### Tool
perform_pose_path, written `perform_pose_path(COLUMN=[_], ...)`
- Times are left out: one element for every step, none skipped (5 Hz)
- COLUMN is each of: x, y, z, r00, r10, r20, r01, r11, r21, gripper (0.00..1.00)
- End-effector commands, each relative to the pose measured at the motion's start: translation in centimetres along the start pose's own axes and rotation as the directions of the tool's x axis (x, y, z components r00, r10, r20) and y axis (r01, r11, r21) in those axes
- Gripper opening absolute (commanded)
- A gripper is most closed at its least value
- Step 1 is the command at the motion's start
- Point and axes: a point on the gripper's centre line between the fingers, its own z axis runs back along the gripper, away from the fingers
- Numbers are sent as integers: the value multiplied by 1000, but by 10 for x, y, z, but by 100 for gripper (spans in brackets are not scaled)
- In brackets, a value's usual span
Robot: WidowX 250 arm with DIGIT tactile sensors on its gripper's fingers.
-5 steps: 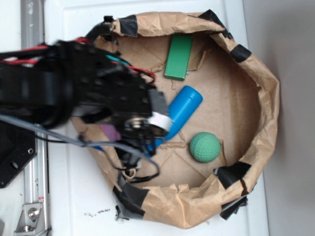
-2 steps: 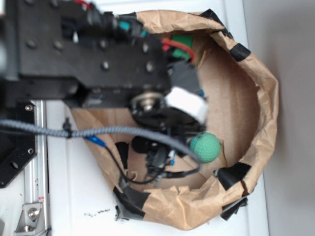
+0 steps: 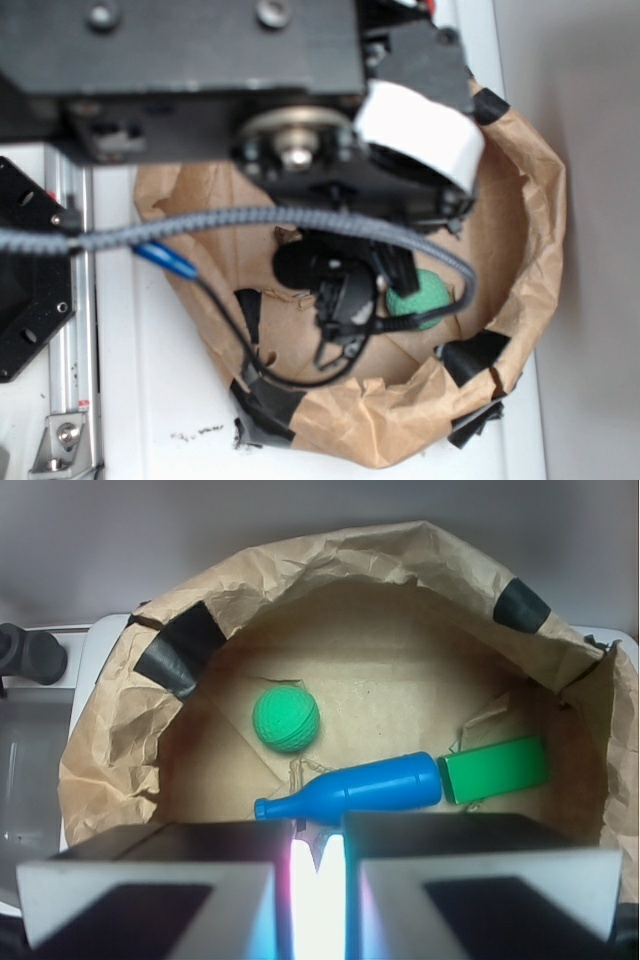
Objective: Grab the rock.
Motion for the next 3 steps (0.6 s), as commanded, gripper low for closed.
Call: perform_pose_path(x=[-36, -51, -49], y=[33, 37, 28], z=[-35, -83, -113], r00=[995, 993, 992], r10=[92, 116, 126], r20=[29, 12, 6], r01=[-90, -115, -125], r11=[995, 992, 990], r21=[-49, -51, -70], gripper=[100, 100, 100])
